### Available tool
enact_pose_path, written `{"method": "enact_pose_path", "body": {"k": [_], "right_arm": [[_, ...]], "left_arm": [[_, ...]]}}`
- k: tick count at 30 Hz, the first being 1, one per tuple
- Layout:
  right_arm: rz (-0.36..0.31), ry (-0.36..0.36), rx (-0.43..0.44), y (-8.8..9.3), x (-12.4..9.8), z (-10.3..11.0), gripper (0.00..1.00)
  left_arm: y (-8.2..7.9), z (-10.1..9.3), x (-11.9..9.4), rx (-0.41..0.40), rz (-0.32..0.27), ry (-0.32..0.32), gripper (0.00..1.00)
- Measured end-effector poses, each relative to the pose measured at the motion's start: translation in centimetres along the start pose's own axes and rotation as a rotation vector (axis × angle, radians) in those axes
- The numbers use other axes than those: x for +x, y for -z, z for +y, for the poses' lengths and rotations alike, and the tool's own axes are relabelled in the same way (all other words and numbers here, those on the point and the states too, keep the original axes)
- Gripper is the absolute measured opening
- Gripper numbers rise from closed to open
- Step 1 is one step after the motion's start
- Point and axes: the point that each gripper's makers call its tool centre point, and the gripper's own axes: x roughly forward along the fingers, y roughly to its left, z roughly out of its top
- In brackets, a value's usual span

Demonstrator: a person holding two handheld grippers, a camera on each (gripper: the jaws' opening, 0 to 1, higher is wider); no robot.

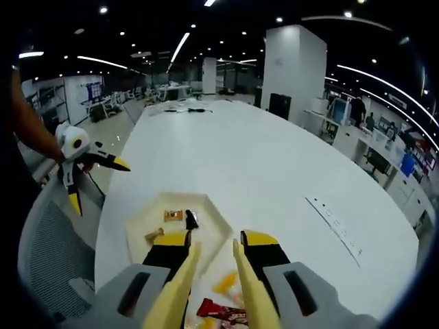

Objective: Place the target food into the container with the food tongs after gripping and lifting it, then release it inside without dropping or visibly crushing the food.

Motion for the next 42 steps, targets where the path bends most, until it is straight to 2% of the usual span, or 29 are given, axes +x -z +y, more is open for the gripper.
{"method": "enact_pose_path", "body": {"k": [11, 16, 22, 35, 42], "right_arm": [[0.016, 0.030, -0.009, 1.4, -1.7, -2.0, 0.27], [0.020, 0.030, -0.001, 2.0, -2.1, -2.4, 0.28], [0.033, 0.031, -0.030, 2.8, -2.6, -2.6, 0.28], [0.023, 0.012, -0.042, 3.4, -2.8, -3.2, 0.28], [0.046, -0.033, -0.070, 4.2, -2.1, -3.4, 0.28]], "left_arm": [[0.2, 0.1, 0.1, 0.000, 0.012, -0.003, 0.98], [0.3, 0.1, 0.1, -0.002, 0.014, -0.007, 0.98], [0.3, 0.1, 0.1, -0.001, 0.018, -0.005, 0.98], [0.8, 0.1, 0.1, 0.001, 0.039, -0.007, 0.98], [1.0, 0.2, 0.2, -0.003, 0.045, -0.008, 0.97]]}}
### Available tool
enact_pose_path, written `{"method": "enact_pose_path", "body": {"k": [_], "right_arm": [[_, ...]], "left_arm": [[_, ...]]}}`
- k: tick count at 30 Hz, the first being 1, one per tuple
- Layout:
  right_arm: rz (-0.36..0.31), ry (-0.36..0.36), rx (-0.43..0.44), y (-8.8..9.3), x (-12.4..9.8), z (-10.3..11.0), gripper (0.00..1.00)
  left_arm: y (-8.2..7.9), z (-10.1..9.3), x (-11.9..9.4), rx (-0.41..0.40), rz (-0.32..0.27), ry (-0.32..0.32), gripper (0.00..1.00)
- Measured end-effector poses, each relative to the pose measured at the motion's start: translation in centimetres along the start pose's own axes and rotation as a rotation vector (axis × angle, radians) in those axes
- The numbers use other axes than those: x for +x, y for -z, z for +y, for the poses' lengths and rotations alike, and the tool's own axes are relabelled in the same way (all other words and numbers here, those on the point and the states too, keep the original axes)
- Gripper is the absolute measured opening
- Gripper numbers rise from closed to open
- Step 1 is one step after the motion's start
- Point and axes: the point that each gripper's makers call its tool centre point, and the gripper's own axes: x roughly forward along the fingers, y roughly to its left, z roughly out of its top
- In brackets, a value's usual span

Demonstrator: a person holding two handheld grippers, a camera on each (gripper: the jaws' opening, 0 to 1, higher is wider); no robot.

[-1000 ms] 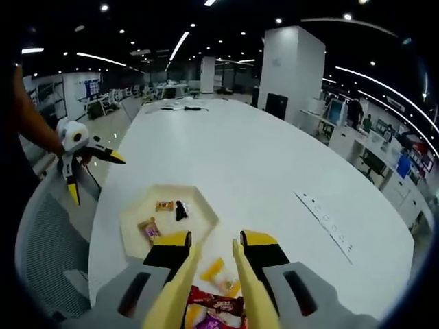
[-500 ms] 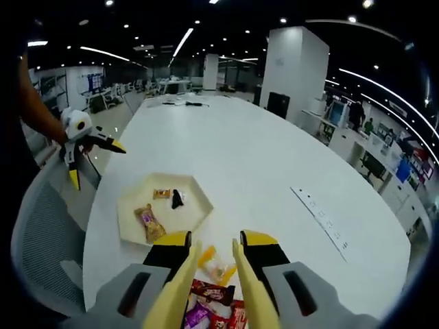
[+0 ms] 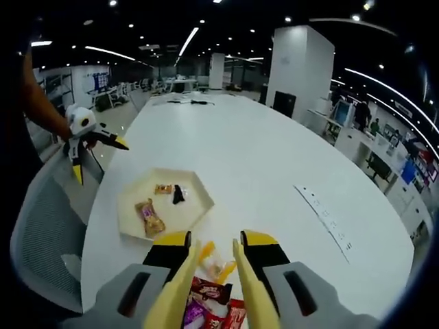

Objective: Place the target food into the container with the food tongs after gripping and lifting it, then release it inside without dropping or visibly crushing the food.

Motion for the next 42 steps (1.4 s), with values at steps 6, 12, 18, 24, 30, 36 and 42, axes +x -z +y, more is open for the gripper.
{"method": "enact_pose_path", "body": {"k": [6, 12, 18, 24, 30, 36, 42], "right_arm": [[0.026, -0.039, -0.022, 1.0, 0.6, -0.3, 0.28], [0.063, -0.081, -0.056, 2.3, 1.8, -0.3, 0.28], [0.096, -0.133, -0.093, 3.7, 3.3, 0.2, 0.28], [0.118, -0.149, -0.078, 4.6, 4.7, -0.2, 0.28], [0.140, -0.193, -0.086, 5.2, 5.9, 0.5, 0.28], [0.174, -0.212, -0.116, 6.1, 6.8, 0.8, 0.28], [0.204, -0.221, -0.124, 7.2, 6.9, 1.0, 0.29]], "left_arm": [[0.2, 0.1, 0.1, -0.003, 0.010, -0.004, 0.97], [0.3, 0.1, 0.1, -0.007, 0.021, -0.006, 0.96], [0.6, 0.1, 0.2, -0.007, 0.033, -0.002, 0.96], [0.6, 0.1, 0.2, -0.014, 0.039, -0.008, 0.95], [0.8, 0.2, 0.2, -0.015, 0.042, -0.010, 0.95], [0.8, 0.3, 0.2, -0.016, 0.047, -0.012, 0.95], [0.9, 0.3, 0.2, -0.018, 0.050, -0.014, 0.95]]}}
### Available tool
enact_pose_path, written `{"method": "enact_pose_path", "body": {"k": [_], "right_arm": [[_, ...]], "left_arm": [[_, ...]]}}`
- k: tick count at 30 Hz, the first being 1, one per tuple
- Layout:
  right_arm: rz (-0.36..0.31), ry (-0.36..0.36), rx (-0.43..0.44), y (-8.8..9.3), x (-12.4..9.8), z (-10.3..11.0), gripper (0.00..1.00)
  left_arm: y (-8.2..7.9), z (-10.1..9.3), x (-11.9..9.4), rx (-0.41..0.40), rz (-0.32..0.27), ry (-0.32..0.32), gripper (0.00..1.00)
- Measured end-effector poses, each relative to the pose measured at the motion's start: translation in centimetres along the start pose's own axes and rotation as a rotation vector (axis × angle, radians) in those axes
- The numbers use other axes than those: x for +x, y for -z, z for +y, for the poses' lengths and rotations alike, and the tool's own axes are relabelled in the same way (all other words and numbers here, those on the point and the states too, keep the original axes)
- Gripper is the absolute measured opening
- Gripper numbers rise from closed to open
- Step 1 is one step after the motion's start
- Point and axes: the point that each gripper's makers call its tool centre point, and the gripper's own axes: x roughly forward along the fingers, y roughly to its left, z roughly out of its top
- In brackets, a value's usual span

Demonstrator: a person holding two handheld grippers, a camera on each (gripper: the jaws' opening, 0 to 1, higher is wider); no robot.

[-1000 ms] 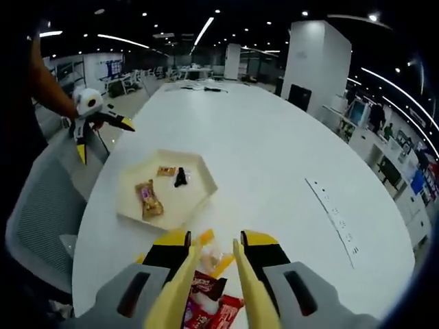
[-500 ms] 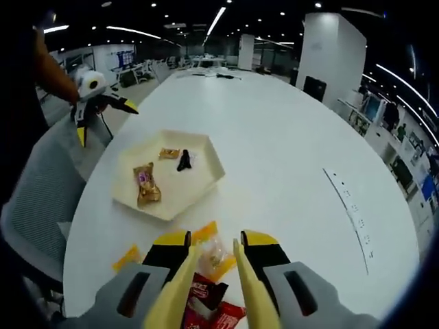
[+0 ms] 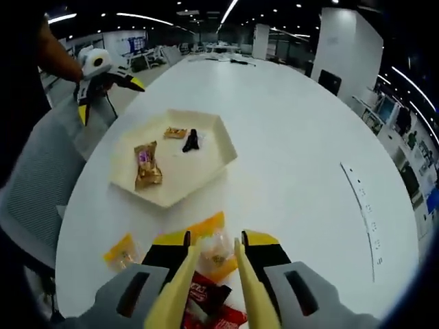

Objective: Place the target food into the container with the food tongs after gripping and lifting it, then release it inside without dropping or visibly crushing the food.

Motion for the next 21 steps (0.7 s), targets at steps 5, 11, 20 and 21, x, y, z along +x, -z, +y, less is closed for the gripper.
{"method": "enact_pose_path", "body": {"k": [5, 11, 20, 21], "right_arm": [[0.007, -0.001, 0.017, 0.3, -0.5, 0.3, 0.29], [0.017, 0.001, 0.003, 0.5, -0.5, 1.0, 0.29], [0.075, 0.002, -0.136, 0.6, 0.7, 1.4, 0.29], [0.082, 0.005, -0.147, 0.7, 0.8, 1.3, 0.29]], "left_arm": [[0.0, 0.0, 0.0, 0.000, 0.000, 0.001, 0.95], [-0.1, 0.0, 0.0, -0.001, -0.004, -0.002, 0.94], [-0.1, 0.2, -0.1, -0.004, -0.007, -0.007, 0.94], [-0.1, 0.2, -0.1, -0.004, -0.008, -0.007, 0.94]]}}
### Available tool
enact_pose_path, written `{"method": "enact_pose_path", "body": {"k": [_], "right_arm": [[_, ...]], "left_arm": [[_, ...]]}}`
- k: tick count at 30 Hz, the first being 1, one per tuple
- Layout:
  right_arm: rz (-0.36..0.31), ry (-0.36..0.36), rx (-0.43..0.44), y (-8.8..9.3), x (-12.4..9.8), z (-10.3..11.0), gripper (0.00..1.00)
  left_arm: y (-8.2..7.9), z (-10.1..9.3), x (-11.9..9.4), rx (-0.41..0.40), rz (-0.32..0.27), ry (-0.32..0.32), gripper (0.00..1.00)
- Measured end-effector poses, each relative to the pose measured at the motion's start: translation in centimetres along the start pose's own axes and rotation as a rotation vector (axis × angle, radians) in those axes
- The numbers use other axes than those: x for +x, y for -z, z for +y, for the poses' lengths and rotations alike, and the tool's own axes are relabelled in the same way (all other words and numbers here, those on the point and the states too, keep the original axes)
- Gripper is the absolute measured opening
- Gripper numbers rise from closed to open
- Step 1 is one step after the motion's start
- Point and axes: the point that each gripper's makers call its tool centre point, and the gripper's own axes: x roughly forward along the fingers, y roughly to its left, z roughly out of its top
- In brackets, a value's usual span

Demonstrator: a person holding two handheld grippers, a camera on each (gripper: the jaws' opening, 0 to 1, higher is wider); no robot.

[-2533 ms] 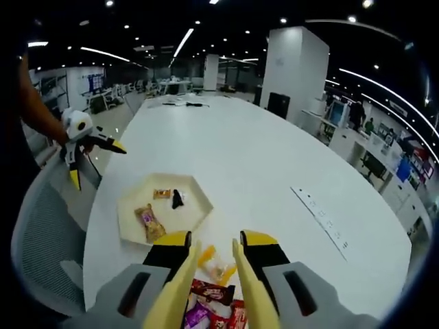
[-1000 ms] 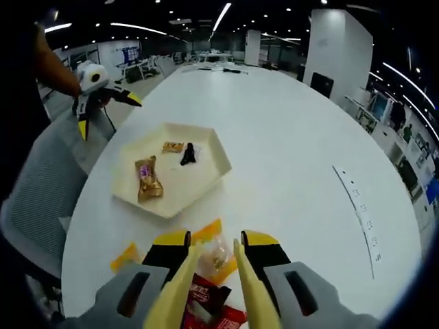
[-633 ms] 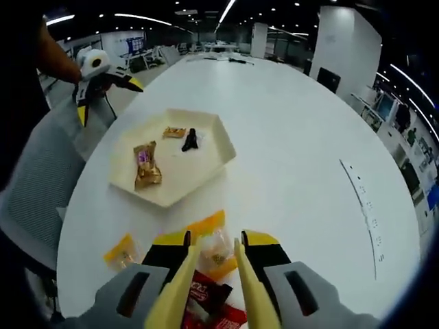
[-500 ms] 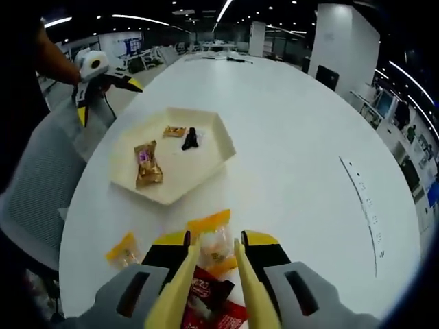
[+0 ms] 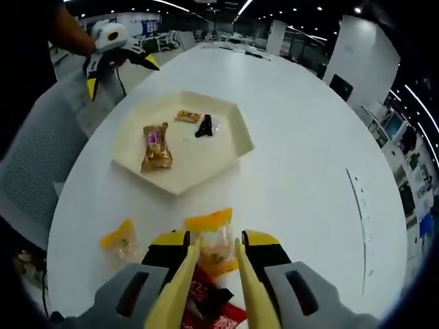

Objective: Place the target food into the container with the food tongs after gripping and lifting it, then release it inside without dropping or visibly crushing the food.

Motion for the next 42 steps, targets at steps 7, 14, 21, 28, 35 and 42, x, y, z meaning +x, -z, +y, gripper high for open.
{"method": "enact_pose_path", "body": {"k": [7, 14, 21, 28, 35, 42], "right_arm": [[0.003, -0.019, 0.016, 0.3, 0.4, 0.0, 0.29], [0.011, 0.009, 0.101, 0.3, 0.2, -0.6, 0.26], [0.020, 0.052, 0.175, 0.2, -0.3, -1.3, 0.23], [-0.003, 0.106, 0.275, -0.1, -1.3, -2.4, 0.23], [-0.004, 0.125, 0.289, -1.0, -2.2, -2.7, 0.23], [0.015, 0.138, 0.286, -1.6, -2.7, -2.9, 0.23]], "left_arm": [[0.1, 0.0, 0.0, 0.001, 0.002, 0.001, 0.94], [0.0, 0.0, 0.0, 0.003, 0.001, 0.000, 0.94], [-0.1, 0.1, 0.0, 0.005, -0.007, 0.000, 0.94], [-0.1, 0.0, 0.0, 0.005, -0.006, 0.002, 0.94], [-0.2, 0.2, -0.1, 0.008, -0.018, -0.001, 0.93], [-0.5, 0.2, -0.2, 0.012, -0.027, -0.007, 0.93]]}}
